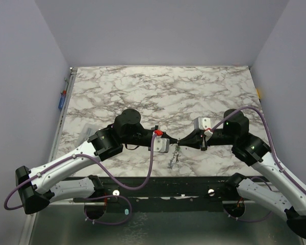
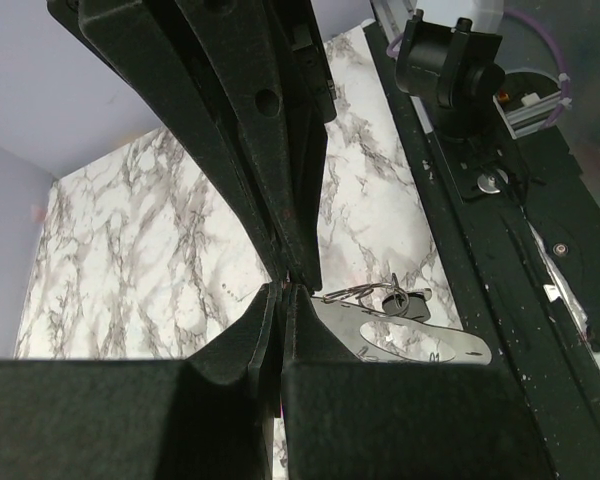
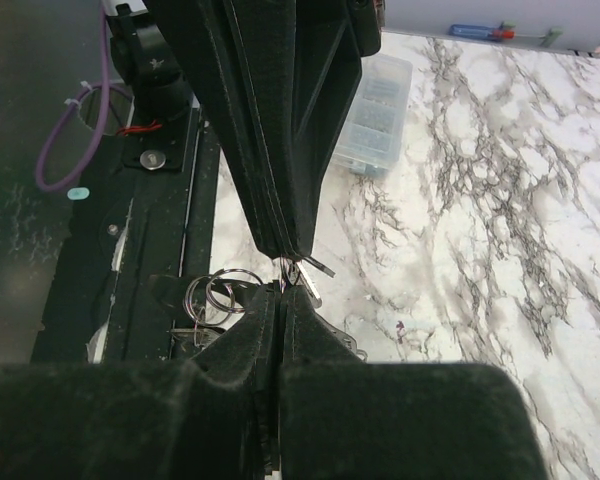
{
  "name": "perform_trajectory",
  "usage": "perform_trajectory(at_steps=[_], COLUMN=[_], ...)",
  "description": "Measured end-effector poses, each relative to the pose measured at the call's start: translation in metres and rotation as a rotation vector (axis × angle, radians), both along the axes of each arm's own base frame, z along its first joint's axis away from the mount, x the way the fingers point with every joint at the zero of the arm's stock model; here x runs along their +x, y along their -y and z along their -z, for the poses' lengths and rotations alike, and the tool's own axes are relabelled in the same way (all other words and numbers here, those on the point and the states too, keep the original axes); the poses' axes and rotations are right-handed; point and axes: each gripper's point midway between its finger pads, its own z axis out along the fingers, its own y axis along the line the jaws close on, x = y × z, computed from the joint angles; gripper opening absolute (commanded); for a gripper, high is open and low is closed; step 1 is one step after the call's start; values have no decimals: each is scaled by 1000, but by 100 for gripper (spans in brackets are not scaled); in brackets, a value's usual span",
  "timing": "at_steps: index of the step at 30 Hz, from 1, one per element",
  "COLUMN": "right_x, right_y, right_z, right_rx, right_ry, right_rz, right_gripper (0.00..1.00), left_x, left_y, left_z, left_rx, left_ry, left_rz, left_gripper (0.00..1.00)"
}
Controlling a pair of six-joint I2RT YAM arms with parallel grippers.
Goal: Put the keys on the keyring
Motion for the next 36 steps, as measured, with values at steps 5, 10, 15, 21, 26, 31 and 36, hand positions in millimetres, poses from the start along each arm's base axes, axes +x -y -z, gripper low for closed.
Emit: perform_trajectory(at_steps=[5,10,15,21,26,31,36], right_x=[0,0,0,-1,-1,-1,-1], right_y=[1,2,3,4,5,5,5], right_z=[-1,-3,-2,-2,-3,-4,-4], right_rx=[2,3,2,0,3,3,3], right_ry=[5,16,15,15,20,21,21], right_rz=[2,12,15,18,19,21,22], right_gripper=[1,1,1,1,1,1,1], left_x=[-1,-2,-2,-3,-4,-4,-3], left_y=[0,0,-2,-4,-6,-6,-6], left_z=[0,-1,2,3,3,3,3], left_rx=[-2,-8,-7,-8,-11,-11,-11], left_ry=[1,3,0,-3,-7,-10,-10], left_rz=[3,4,0,-6,-10,-14,-18], left_gripper=[0,0,0,0,0,0,0])
